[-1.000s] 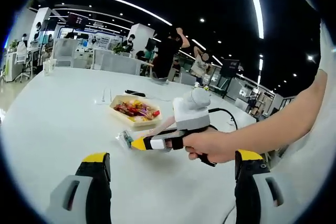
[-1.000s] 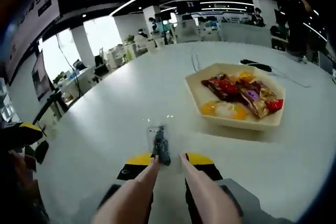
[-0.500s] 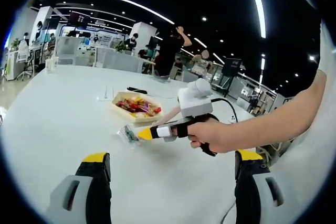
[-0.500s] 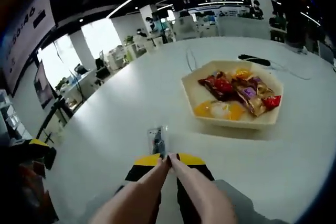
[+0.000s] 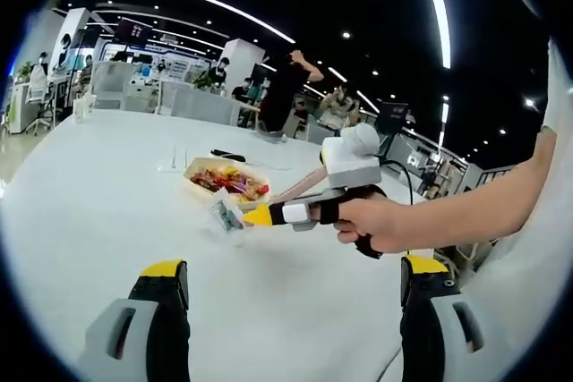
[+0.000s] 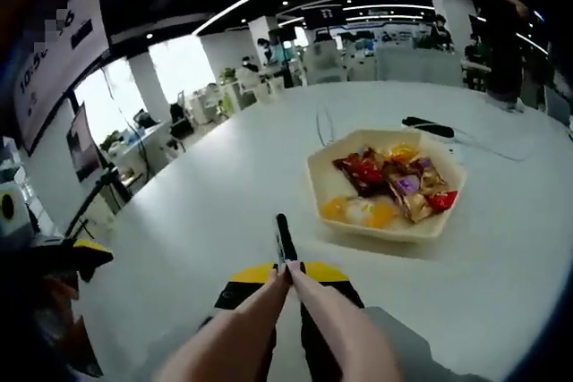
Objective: Place the target food into the container with the food tongs after gripping and lifting it, then release it inside without dropping or visibly crushing the food.
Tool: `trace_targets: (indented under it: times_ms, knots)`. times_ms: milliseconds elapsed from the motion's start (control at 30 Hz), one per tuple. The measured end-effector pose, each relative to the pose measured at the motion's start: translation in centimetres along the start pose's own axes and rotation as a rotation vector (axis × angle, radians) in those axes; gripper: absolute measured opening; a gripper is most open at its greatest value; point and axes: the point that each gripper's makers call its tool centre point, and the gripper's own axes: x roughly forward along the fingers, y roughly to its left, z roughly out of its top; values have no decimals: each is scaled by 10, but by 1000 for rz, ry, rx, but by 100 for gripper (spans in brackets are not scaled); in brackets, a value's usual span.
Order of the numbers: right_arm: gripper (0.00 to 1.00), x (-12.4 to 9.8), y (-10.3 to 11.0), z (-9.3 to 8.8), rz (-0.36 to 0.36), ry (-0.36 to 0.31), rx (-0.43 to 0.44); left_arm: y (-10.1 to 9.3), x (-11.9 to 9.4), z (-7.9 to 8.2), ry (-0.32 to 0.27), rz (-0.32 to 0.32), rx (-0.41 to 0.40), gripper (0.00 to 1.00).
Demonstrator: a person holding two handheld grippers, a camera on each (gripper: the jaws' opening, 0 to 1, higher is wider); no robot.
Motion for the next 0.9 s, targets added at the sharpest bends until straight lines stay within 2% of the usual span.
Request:
trace_targets:
  times_ms: [67, 267, 500, 633, 700, 900]
  knots:
    - [7, -8, 1, 6, -14, -1, -97, 1, 1, 0, -2, 0, -4, 99]
    - [7, -16, 5, 6, -22, -2, -167, 2, 0, -2, -3, -2, -4, 99]
    - [8, -26, 0, 5, -44, -2, -188, 2, 0, -1, -6, -2, -4, 99]
    - [8, -30, -3, 11, -37, -12, -173, 2, 1, -1, -10, -2, -3, 99]
    - [8, -31, -4, 13, -41, -8, -208, 1, 2, 0, -14, -5, -3, 99]
    - [8, -36, -2, 28, -37, -32, -221, 1, 1, 1, -22, -1, 0, 99]
